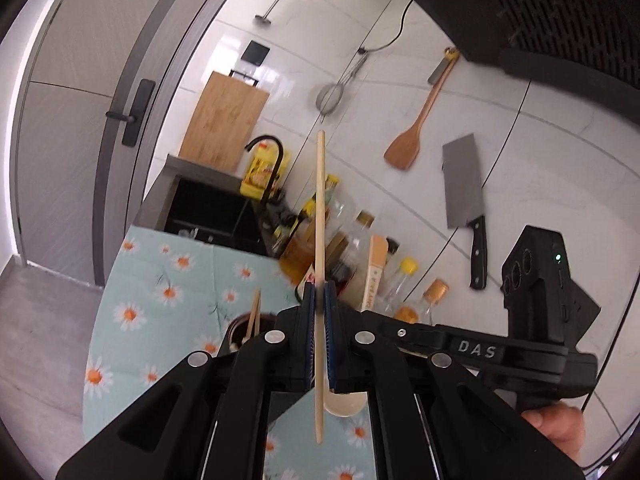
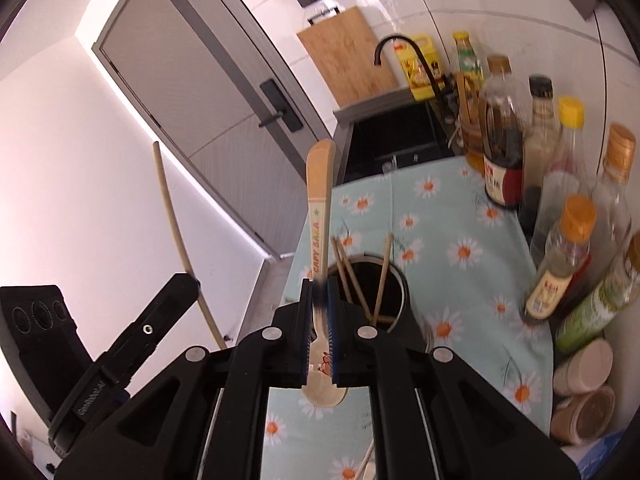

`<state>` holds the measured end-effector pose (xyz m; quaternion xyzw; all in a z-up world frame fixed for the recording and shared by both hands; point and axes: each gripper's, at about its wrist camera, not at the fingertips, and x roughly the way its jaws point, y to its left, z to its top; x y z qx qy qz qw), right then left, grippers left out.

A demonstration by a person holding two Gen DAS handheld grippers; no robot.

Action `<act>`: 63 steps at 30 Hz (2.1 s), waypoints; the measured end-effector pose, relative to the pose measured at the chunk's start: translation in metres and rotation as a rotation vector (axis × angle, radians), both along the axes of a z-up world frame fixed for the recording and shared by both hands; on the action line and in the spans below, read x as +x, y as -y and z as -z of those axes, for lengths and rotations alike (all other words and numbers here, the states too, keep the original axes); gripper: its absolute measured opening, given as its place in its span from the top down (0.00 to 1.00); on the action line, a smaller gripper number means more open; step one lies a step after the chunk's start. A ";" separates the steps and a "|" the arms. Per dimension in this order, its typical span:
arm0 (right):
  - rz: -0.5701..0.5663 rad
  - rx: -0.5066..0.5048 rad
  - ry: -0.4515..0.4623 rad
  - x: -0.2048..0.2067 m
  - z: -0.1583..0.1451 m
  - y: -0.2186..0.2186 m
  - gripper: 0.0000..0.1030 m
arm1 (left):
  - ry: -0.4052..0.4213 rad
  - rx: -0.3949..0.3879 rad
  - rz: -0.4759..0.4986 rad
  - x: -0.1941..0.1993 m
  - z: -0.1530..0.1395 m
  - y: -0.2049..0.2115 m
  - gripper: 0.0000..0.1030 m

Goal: Organize utensils
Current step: 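Lift the spatula and chopstick and carry them to the black holder, then open both tools to drop the spatula and chopstick into the holder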

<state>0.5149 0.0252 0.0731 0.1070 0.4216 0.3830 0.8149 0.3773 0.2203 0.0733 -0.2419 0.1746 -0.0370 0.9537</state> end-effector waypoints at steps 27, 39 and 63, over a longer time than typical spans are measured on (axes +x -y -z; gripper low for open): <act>0.054 0.015 0.023 0.046 0.040 -0.027 0.92 | 0.039 0.054 -0.063 0.061 0.037 -0.009 0.96; 0.054 0.032 -0.030 0.041 0.043 -0.016 0.80 | 0.003 0.058 -0.053 0.054 0.045 -0.005 0.95; 0.053 0.018 -0.009 0.009 0.024 -0.002 0.77 | -0.039 -0.037 -0.180 -0.018 0.057 -0.079 0.57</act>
